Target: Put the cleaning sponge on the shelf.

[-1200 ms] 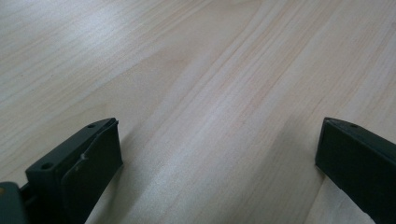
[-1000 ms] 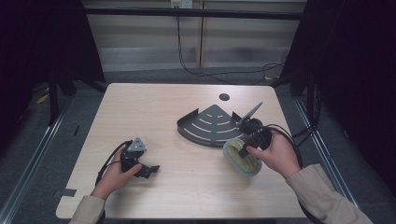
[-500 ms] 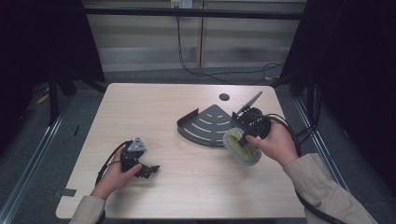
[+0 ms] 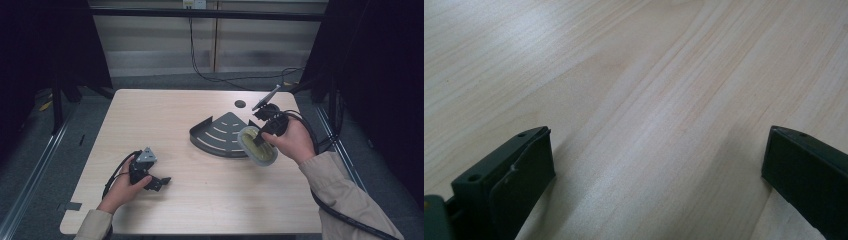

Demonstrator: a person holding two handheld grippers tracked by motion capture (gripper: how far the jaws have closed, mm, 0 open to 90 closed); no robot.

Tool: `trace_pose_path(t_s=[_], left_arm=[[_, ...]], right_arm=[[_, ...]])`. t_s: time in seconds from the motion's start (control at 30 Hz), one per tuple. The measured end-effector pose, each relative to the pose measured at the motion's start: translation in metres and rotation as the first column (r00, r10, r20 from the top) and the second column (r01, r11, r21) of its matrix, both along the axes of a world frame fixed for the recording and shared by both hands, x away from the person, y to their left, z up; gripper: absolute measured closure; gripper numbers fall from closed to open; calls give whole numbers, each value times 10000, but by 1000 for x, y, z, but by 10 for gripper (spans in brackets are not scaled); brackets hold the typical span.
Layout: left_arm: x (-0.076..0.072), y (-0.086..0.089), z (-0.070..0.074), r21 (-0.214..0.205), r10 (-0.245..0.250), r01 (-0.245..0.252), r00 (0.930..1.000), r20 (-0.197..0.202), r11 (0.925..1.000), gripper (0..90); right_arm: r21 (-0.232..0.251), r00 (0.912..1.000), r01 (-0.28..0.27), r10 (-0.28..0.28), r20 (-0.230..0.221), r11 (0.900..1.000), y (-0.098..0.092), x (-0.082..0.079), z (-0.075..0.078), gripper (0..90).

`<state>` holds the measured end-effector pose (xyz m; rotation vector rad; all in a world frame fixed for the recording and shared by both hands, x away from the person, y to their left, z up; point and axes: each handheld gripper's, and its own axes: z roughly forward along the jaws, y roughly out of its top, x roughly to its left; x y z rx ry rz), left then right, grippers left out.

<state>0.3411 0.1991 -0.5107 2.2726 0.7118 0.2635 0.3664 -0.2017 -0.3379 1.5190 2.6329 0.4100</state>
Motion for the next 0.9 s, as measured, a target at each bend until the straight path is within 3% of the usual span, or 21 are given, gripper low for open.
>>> trace_pose_path(t_s=[0.5,0.9], left_arm=[[0,0,0,3,25,-25,10000,18,10000,0],[0,0,0,9,-1,1,10000,-1,10000,0]], right_arm=[[-34,9999,-81,82,94,10000,7,23,2,724],[-25,10000,0,1,87,10000,9,45,-6,724]])
